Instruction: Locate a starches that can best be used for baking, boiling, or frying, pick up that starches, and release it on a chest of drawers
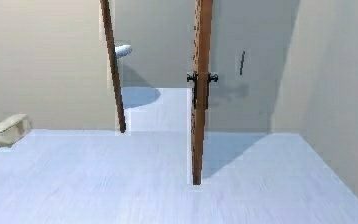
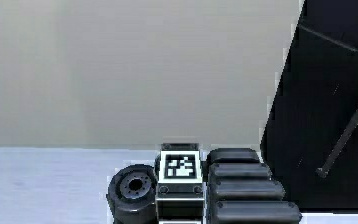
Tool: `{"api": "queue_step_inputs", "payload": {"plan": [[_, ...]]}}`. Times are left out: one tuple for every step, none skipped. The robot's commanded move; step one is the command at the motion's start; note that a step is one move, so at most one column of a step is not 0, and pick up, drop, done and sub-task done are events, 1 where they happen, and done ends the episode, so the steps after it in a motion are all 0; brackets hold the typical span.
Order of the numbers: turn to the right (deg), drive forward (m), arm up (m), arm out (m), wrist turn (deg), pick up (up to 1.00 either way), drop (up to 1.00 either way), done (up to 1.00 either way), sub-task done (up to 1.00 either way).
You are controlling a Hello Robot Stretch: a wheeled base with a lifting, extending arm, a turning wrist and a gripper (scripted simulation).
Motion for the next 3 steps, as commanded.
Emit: {"api": "queue_step_inputs", "payload": {"plan": [[-24.0, 0.00, 0.00, 0.00, 0.0, 0.00, 0.00, 0.00, 0.00], [0.0, 1.00, 0.00, 0.00, 0.0, 0.00, 0.00, 0.00, 0.00], [0.0, 0.30, 0.00, 0.00, 0.0, 0.00, 0.00, 0.00, 0.00]]}}
